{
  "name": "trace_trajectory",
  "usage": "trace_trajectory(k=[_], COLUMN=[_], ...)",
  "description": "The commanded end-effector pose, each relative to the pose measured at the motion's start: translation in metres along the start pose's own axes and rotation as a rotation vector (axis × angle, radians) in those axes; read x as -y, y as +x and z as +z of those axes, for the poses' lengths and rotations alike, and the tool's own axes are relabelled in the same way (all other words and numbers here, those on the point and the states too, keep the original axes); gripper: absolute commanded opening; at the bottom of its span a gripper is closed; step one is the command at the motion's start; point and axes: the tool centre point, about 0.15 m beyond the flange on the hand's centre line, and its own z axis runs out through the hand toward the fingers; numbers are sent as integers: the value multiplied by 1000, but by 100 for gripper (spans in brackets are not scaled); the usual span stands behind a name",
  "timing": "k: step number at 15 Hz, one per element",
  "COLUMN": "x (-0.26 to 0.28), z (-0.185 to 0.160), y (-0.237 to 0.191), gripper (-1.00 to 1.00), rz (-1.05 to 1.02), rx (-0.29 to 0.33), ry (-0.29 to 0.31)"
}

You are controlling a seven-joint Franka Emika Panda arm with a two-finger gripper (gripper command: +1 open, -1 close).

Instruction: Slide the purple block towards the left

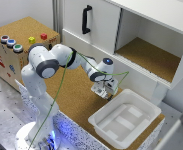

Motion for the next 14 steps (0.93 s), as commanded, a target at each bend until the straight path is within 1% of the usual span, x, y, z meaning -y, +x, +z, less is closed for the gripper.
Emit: trace_trajectory(k=[1, 2, 5, 9, 14], x=[15, 15, 29, 63, 106], z=[10, 13, 25, 18, 15], y=[11, 13, 19, 25, 17], gripper=[-100, -100, -100, -100, -100], rz=[-1, -9, -57, -117, -178], rx=[-119, -117, -100, -82, -26], ry=[-33, -40, -32, 45, 105])
